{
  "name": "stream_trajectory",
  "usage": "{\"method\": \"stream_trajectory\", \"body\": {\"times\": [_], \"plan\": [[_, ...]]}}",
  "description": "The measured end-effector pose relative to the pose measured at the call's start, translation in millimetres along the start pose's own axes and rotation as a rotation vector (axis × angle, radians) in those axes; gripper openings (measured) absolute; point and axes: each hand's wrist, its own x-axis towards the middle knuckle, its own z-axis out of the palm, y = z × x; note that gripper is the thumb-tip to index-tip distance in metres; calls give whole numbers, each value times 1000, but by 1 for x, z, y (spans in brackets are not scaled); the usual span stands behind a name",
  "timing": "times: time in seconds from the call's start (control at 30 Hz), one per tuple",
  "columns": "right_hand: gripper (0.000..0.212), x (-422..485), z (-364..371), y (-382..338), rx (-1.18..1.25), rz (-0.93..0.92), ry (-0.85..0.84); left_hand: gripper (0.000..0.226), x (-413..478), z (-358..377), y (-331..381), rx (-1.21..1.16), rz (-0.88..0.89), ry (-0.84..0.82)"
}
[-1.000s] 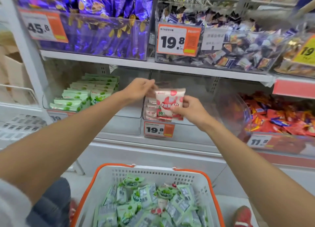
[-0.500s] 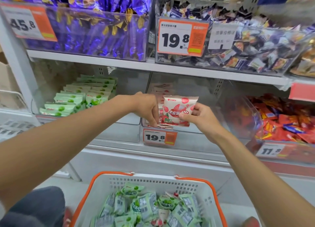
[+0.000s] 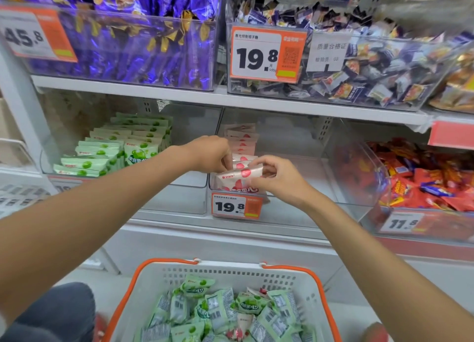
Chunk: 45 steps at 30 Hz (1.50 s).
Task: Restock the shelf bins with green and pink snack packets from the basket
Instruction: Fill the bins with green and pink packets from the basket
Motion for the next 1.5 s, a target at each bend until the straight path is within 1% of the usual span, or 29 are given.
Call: {"method": "stream_trajectory", "body": {"times": [0.03,0.07,0.13,0.2,0.33,0.37,0.4,0.47,0.53,0.6,0.63,0.7,0.73,0.77,0.83,0.87,0.93,1.07,1.13,1.2,1.23,1.27,1.3,1.33,1.4,1.43,1.47,1.5], "plan": [[19,3,0,-1,-28,-28,24,12,1,0,-1,-7,6,-3],[19,5,1,0,-55,-36,11,11,1,-1,-2,-11,8,-12],[17,7,5,6,-68,16,-36,11,2,-1,-3,-21,9,-30],[15,8,8,12,-39,69,-45,11,3,0,-4,-35,12,-29],[13,10,4,15,219,134,4,13,3,-2,-5,-86,4,-15],[11,12,4,15,197,151,-21,13,3,-2,-5,-86,3,-21],[8,14,5,17,93,158,-67,12,3,-3,-4,-79,1,-28],[9,19,8,18,-124,157,-169,10,4,-4,-2,-58,-2,-50],[12,24,8,17,-218,173,-226,11,2,-4,-1,-36,-7,-45],[20,23,4,11,-242,172,-246,14,-4,-2,0,2,7,68],[25,22,0,8,-222,168,-218,18,-9,-1,2,1,13,151],[25,23,-7,5,-141,133,-72,26,-19,1,7,-36,33,278],[23,25,-11,6,-129,114,0,29,-24,2,11,-25,54,293],[18,28,-13,8,-141,111,24,31,-27,4,14,9,81,277],[7,32,-10,13,-207,141,-71,32,-30,10,22,63,124,194],[5,34,-6,17,-235,154,-128,32,-29,12,24,78,133,156],[9,34,0,18,-264,138,-175,32,-27,15,26,113,142,117],[21,38,-3,14,-353,42,-117,36,-26,16,28,182,142,47],[23,37,-2,17,-333,57,-115,41,-23,15,29,270,124,-31],[21,34,0,19,-222,101,-114,49,-21,14,32,312,88,-97],[18,31,2,18,-147,140,-104,54,-20,13,33,301,70,-103],[18,30,2,15,-81,191,-94,57,-22,13,34,265,58,-78],[22,30,0,14,-27,246,-83,58,-24,16,32,218,55,-6],[27,31,-3,13,23,310,-67,54,-26,22,29,176,61,120],[36,37,-9,13,120,474,-27,35,-30,40,22,128,63,444],[48,41,-10,13,138,554,-18,26,-30,50,19,122,28,566],[58,46,-8,13,151,617,-29,22,-29,59,17,97,-23,639],[61,52,-1,14,193,648,-59,23,-26,67,15,55,-67,672]]}}
